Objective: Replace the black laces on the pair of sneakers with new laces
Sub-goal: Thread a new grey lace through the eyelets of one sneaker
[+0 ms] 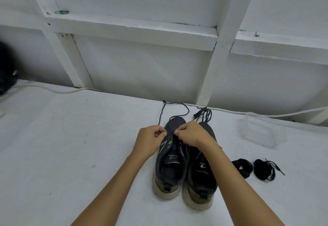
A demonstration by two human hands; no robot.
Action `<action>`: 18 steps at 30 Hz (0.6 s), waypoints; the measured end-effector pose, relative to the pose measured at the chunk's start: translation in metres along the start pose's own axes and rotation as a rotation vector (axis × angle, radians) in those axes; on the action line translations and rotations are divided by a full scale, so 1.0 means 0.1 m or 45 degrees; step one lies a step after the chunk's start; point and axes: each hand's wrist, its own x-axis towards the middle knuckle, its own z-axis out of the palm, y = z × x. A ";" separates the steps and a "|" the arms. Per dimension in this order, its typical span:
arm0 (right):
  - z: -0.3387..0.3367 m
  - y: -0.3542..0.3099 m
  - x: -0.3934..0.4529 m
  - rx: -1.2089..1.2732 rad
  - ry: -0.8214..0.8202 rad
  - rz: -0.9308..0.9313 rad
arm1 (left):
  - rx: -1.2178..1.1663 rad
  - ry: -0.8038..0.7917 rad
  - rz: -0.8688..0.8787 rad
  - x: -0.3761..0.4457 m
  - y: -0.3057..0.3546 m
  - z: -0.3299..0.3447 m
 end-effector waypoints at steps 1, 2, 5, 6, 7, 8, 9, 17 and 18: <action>0.00 0.01 0.00 0.021 -0.012 0.004 | 0.028 -0.006 0.017 0.01 0.00 0.02; 0.00 0.01 0.00 0.037 -0.022 0.005 | 0.054 -0.007 0.033 0.01 0.00 0.04; 0.01 0.03 0.02 0.052 -0.031 0.000 | 0.121 0.004 0.063 0.03 0.01 0.05; 0.01 0.03 0.03 0.058 -0.031 -0.001 | 0.138 -0.001 0.075 0.04 0.03 0.05; 0.02 0.03 0.04 0.064 -0.031 -0.002 | 0.149 -0.008 0.089 0.04 0.04 0.05; 0.02 0.03 0.04 0.070 -0.032 -0.002 | 0.157 -0.016 0.101 0.05 0.05 0.05; 0.03 0.03 0.04 0.078 -0.036 -0.001 | 0.168 -0.025 0.110 0.05 0.06 0.05; 0.07 0.11 0.04 0.401 -0.034 0.113 | 0.246 -0.018 0.106 0.08 0.14 0.15; 0.07 0.12 0.04 0.457 -0.025 0.124 | 0.249 -0.034 0.097 0.08 0.16 0.16</action>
